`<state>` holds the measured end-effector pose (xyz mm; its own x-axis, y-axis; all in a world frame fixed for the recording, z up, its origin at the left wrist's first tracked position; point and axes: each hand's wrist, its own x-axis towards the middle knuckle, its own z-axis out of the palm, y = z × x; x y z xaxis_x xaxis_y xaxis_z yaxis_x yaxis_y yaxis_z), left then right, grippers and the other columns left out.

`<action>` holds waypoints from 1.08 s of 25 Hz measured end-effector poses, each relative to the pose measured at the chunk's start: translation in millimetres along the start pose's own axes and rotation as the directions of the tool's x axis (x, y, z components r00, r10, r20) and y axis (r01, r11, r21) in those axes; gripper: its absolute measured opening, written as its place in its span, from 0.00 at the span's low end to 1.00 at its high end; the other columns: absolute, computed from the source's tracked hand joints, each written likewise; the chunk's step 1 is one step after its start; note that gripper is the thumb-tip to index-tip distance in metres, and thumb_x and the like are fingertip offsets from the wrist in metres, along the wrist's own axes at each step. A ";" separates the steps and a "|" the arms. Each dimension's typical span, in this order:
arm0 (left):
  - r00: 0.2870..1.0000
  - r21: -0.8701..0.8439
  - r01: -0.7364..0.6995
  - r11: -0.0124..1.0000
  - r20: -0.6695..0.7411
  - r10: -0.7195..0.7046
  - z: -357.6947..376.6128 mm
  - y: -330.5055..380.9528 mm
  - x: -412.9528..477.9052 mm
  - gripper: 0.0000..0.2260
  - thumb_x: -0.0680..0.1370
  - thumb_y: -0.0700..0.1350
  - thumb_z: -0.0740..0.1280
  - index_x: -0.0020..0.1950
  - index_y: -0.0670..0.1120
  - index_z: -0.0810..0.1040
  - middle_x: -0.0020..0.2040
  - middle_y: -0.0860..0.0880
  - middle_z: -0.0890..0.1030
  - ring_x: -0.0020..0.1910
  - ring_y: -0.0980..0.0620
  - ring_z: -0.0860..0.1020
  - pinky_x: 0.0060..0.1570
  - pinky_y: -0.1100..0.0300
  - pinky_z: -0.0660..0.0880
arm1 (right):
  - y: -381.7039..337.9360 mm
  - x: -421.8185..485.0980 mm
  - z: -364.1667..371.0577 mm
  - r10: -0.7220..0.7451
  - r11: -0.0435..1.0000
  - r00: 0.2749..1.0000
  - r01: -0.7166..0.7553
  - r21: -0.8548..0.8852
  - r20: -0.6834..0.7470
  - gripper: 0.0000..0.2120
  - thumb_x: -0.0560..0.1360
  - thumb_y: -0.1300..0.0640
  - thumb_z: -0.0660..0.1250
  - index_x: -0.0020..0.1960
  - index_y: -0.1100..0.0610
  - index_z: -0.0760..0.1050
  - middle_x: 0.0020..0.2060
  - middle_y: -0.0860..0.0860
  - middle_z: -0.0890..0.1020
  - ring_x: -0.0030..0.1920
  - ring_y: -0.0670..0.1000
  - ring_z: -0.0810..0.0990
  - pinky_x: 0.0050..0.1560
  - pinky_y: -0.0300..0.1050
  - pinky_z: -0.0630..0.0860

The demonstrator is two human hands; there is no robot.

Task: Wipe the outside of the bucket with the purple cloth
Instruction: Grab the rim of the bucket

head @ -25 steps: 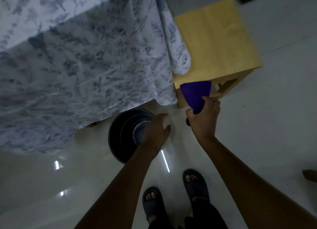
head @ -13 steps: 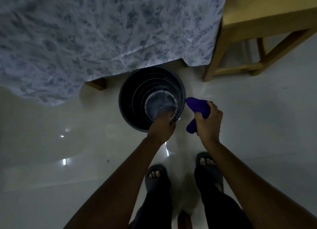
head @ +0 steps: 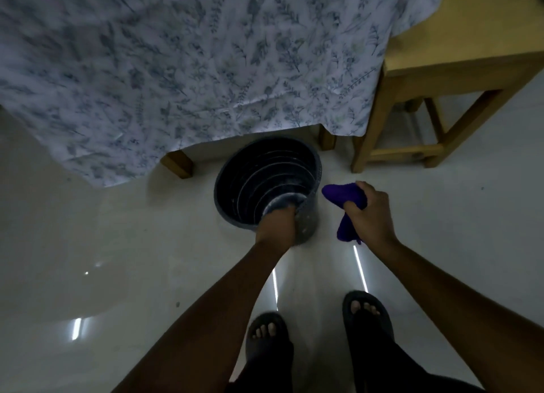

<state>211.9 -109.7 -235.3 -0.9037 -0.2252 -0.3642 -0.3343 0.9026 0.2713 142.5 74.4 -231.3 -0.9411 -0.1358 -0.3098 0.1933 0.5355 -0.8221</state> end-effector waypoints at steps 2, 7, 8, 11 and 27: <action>0.998 -0.152 0.003 0.988 -0.061 -0.012 -10.5 -7.2 -12.1 0.10 0.82 0.45 0.58 0.60 0.44 0.73 0.54 0.41 0.82 0.53 0.41 0.80 0.55 0.48 0.76 | -10.4 -8.9 -7.9 -0.018 1.000 1.000 0.018 0.002 -0.004 0.34 0.65 0.45 0.63 0.71 0.50 0.67 0.64 0.56 0.73 0.59 0.55 0.77 0.58 0.54 0.78; 0.997 -0.485 0.069 0.872 0.007 -0.075 -17.4 -32.1 -26.8 0.14 0.82 0.50 0.58 0.59 0.42 0.76 0.57 0.41 0.81 0.56 0.41 0.78 0.57 0.51 0.74 | -28.5 -14.5 -15.9 -0.030 0.997 0.998 0.033 0.067 -0.047 0.31 0.69 0.47 0.62 0.71 0.50 0.68 0.65 0.55 0.73 0.61 0.54 0.76 0.62 0.54 0.75; 0.996 -0.521 0.083 0.850 0.018 -0.087 -15.9 -39.1 -24.8 0.13 0.82 0.49 0.59 0.58 0.42 0.76 0.56 0.41 0.82 0.55 0.41 0.79 0.57 0.52 0.74 | -28.2 -7.2 -13.6 -0.026 0.997 0.999 0.029 0.075 -0.044 0.30 0.69 0.47 0.62 0.71 0.50 0.69 0.65 0.55 0.73 0.61 0.54 0.76 0.63 0.54 0.74; 0.990 -0.652 0.134 0.747 0.061 -0.125 -11.5 -58.8 -20.6 0.09 0.81 0.46 0.60 0.54 0.43 0.77 0.52 0.42 0.82 0.52 0.43 0.79 0.50 0.57 0.73 | -23.4 9.7 2.8 0.000 0.999 1.000 -0.001 0.054 0.026 0.30 0.67 0.45 0.60 0.68 0.50 0.72 0.63 0.56 0.74 0.58 0.54 0.77 0.63 0.54 0.74; 0.935 -0.620 0.106 0.777 -0.205 -0.291 36.8 -92.3 -6.8 0.14 0.80 0.56 0.61 0.54 0.46 0.74 0.49 0.47 0.83 0.45 0.49 0.81 0.46 0.53 0.80 | 56.5 -4.3 101.0 -0.416 0.556 0.773 0.633 -0.539 0.479 0.33 0.79 0.37 0.44 0.78 0.54 0.51 0.78 0.48 0.51 0.77 0.50 0.51 0.72 0.61 0.62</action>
<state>258.7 -178.0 -290.7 -0.8021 -0.5481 -0.2372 -0.5217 0.4498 0.7249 185.5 21.1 -324.7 -0.6753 -0.7266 -0.1265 -0.6376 0.6613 -0.3952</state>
